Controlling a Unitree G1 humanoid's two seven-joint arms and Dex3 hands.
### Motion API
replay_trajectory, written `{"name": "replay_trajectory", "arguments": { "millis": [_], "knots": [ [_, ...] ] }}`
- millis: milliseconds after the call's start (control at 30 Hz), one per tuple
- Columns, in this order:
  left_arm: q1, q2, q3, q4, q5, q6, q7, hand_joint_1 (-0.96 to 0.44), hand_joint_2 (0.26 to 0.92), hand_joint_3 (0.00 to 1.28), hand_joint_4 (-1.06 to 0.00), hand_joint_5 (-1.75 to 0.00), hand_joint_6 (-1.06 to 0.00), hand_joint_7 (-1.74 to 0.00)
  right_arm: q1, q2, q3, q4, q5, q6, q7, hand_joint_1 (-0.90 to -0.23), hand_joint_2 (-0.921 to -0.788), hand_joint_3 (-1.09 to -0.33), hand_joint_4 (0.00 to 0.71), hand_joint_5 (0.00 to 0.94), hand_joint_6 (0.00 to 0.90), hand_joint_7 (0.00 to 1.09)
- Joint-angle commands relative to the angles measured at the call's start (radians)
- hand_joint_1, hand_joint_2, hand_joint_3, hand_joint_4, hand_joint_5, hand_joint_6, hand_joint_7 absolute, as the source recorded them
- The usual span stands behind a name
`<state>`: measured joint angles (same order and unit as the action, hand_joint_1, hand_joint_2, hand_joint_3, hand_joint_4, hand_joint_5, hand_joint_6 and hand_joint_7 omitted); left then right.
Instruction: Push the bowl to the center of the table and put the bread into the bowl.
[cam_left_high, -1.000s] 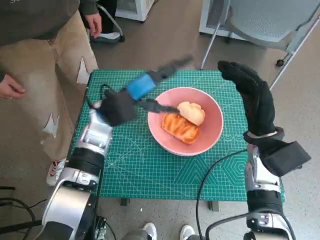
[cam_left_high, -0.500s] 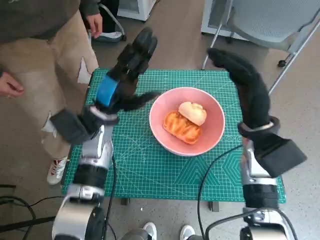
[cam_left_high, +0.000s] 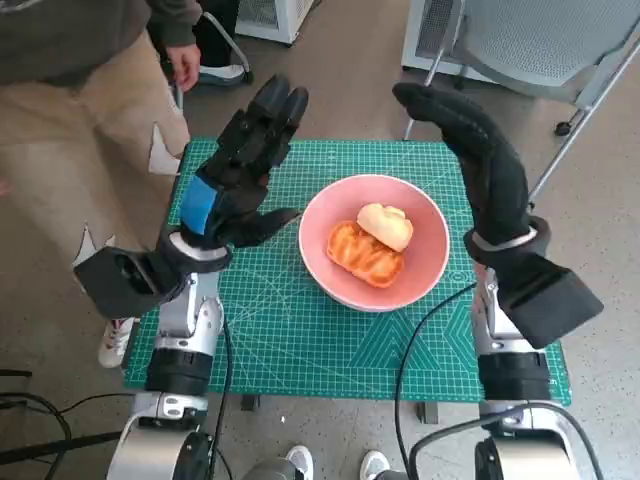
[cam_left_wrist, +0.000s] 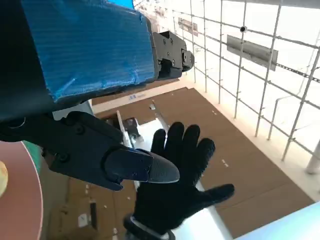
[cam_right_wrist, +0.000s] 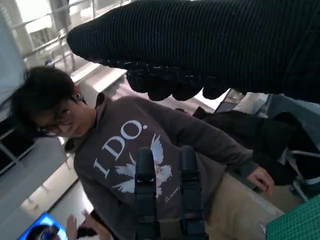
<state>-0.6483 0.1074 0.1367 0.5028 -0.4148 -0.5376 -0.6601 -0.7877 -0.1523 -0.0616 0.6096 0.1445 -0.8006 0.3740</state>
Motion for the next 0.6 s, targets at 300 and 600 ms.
{"name": "replay_trajectory", "arguments": {
  "millis": [300,600],
  "knots": [
    [0.026,-0.015,0.031,-0.041,-0.046,0.061,0.007,-0.43,0.865,0.04,0.0,0.0,-0.16,-0.02,-0.015,0.005,0.004,0.054,0.029,-0.017,0.063,-0.714,-0.921,-0.786,0.166,0.006,0.007,0.45],
    [0.027,-0.011,0.046,-0.054,-0.042,0.068,0.021,-0.43,0.869,0.03,0.0,0.0,-0.17,-0.03,-0.013,0.007,0.002,0.047,0.047,-0.002,0.087,-0.714,-0.921,-0.783,0.169,0.006,0.006,0.45]
  ]
}}
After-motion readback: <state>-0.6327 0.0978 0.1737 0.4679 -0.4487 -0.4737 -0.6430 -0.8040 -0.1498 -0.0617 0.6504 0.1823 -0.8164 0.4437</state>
